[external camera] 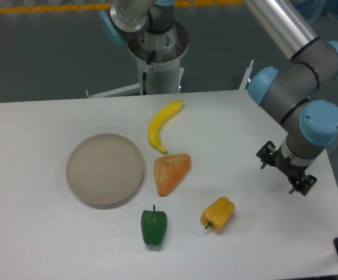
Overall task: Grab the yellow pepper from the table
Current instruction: 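Move the gripper down over the small yellow bell pepper, then close the gripper fingers around the yellow pepper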
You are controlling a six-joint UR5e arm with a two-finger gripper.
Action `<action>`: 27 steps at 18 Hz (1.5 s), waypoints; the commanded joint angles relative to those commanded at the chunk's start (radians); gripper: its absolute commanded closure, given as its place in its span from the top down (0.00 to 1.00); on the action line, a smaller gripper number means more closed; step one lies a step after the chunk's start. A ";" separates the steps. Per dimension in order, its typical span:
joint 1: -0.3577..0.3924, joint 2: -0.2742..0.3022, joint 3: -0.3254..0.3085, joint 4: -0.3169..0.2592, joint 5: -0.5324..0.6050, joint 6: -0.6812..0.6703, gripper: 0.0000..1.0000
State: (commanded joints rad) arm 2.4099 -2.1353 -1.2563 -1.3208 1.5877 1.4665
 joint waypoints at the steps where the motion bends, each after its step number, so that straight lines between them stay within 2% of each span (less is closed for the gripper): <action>1: 0.000 0.000 -0.002 -0.002 -0.002 0.000 1.00; 8: -0.029 0.018 -0.032 -0.003 -0.003 -0.073 1.00; 10: -0.063 0.028 -0.051 0.003 -0.035 -0.176 1.00; 15: -0.147 0.014 -0.051 0.018 -0.049 -0.452 1.00; 16: -0.156 0.011 -0.051 0.044 -0.051 -0.477 1.00; 17: -0.172 0.003 -0.052 0.099 -0.060 -0.509 1.00; 19: -0.201 -0.021 -0.052 0.127 -0.080 -0.596 1.00; 21: -0.212 -0.040 -0.051 0.170 -0.080 -0.614 1.00; 27: -0.215 -0.043 -0.071 0.178 -0.080 -0.604 1.00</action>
State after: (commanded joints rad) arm 2.1951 -2.1783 -1.3268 -1.1428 1.5079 0.8621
